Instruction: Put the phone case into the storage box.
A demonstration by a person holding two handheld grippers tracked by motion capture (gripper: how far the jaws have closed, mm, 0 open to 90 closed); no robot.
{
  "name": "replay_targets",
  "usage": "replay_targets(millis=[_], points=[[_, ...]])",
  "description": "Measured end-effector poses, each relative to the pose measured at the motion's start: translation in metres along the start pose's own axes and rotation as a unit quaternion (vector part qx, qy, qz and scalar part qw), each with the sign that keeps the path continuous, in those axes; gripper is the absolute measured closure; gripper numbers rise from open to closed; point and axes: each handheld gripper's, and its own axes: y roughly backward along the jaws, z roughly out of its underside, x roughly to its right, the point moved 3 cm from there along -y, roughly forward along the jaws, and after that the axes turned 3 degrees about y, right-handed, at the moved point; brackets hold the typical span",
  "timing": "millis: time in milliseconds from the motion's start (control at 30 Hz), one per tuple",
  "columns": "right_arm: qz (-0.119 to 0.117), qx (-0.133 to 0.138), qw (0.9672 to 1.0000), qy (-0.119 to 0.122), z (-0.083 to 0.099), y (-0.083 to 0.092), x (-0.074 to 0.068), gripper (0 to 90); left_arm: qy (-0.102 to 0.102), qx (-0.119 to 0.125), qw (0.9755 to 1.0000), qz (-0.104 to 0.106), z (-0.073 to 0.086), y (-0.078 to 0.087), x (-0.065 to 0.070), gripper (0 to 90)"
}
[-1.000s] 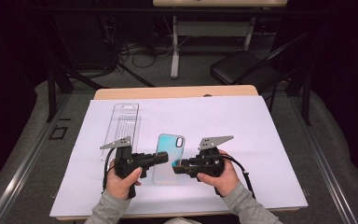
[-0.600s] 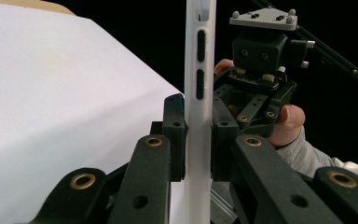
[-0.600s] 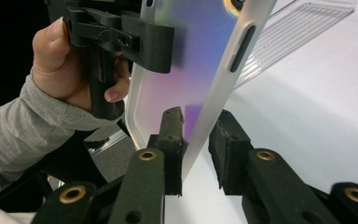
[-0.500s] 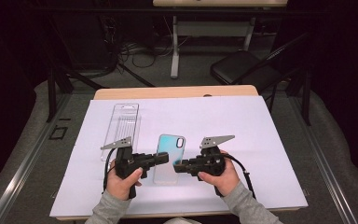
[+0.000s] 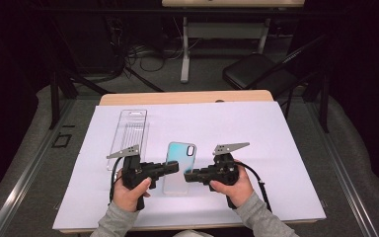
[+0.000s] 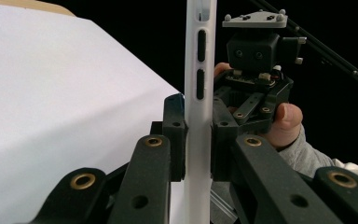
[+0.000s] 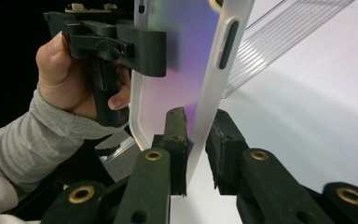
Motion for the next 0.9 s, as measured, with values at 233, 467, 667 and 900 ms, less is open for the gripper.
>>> replay_targets(millis=[233, 467, 667, 900], points=[[-0.004, 0.005, 0.9999, -0.015, 0.0005, -0.0002, 0.0009, 79.6, 0.001, 0.000, 1.0000, -0.002, 0.0002, -0.0001, -0.0004, 81.0], [-0.010, 0.007, 0.9997, -0.020, 0.0008, -0.0001, 0.0017, 80.5, 0.001, -0.001, 1.0000, -0.002, 0.0003, -0.0002, -0.0007, 81.1], [-0.012, 0.007, 0.9997, -0.022, 0.0010, 0.0000, 0.0024, 80.9, 0.001, -0.001, 1.0000, -0.002, 0.0004, -0.0001, -0.0008, 81.0], [-0.018, 0.010, 0.9994, -0.030, 0.0018, 0.0001, 0.0035, 81.5, 0.000, -0.001, 1.0000, -0.004, 0.0004, 0.0000, -0.0012, 81.0]])
